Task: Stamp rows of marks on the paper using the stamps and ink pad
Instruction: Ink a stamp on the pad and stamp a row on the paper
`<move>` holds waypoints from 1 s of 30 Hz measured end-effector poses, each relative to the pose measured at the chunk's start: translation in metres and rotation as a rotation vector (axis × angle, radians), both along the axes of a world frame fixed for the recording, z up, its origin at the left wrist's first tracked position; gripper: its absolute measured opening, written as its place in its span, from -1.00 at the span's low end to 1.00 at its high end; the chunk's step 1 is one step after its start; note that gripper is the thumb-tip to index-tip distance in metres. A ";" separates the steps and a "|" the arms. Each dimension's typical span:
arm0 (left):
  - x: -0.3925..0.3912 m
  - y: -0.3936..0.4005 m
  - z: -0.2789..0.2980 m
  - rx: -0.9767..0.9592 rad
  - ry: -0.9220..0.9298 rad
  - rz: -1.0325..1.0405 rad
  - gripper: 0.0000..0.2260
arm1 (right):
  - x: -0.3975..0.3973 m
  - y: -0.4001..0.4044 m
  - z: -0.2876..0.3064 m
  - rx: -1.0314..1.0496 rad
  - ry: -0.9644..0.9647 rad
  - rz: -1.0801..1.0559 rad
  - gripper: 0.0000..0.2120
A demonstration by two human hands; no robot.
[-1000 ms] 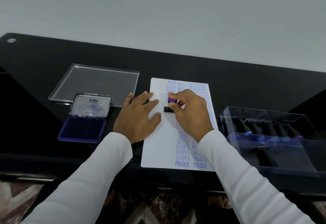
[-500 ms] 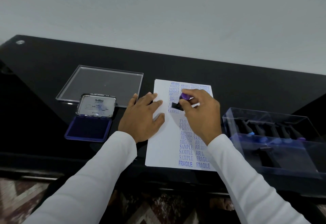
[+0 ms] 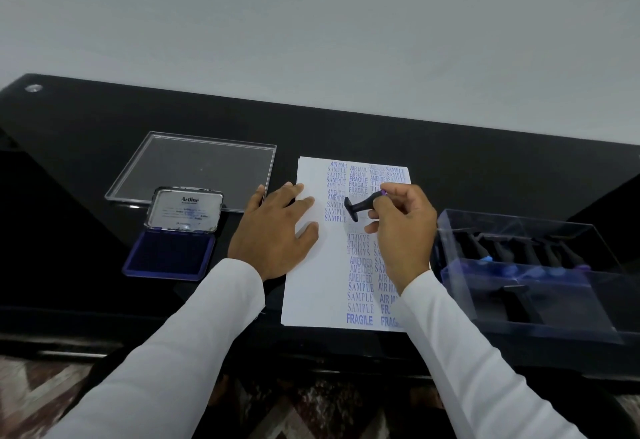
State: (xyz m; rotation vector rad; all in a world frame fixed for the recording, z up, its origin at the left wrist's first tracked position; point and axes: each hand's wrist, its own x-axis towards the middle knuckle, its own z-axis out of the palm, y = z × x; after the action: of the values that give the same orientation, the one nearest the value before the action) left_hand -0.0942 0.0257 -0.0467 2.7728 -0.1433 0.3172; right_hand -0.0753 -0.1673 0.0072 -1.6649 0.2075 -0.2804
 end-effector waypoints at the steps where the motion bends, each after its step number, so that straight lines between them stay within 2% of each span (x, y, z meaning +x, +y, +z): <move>1: 0.000 0.000 0.000 -0.001 -0.001 -0.001 -0.47 | 0.000 0.000 0.000 0.002 -0.002 0.000 -0.84; 15: -0.001 -0.002 0.003 0.030 0.004 -0.007 -0.46 | -0.004 -0.003 0.002 -0.011 -0.002 0.012 -0.85; 21: -0.002 -0.006 0.010 0.088 0.006 0.010 -0.52 | -0.011 -0.013 0.011 -0.054 -0.027 0.023 -0.86; 30: -0.017 -0.066 0.042 -0.028 -0.005 -0.070 -0.45 | -0.029 -0.050 0.035 -0.069 -0.111 -0.043 -0.83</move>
State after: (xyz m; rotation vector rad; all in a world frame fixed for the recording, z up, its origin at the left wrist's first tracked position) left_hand -0.1112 -0.0406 -0.0046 2.7326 -0.2351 0.3057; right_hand -0.1045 -0.2176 0.0418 -1.7095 0.1523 -0.4152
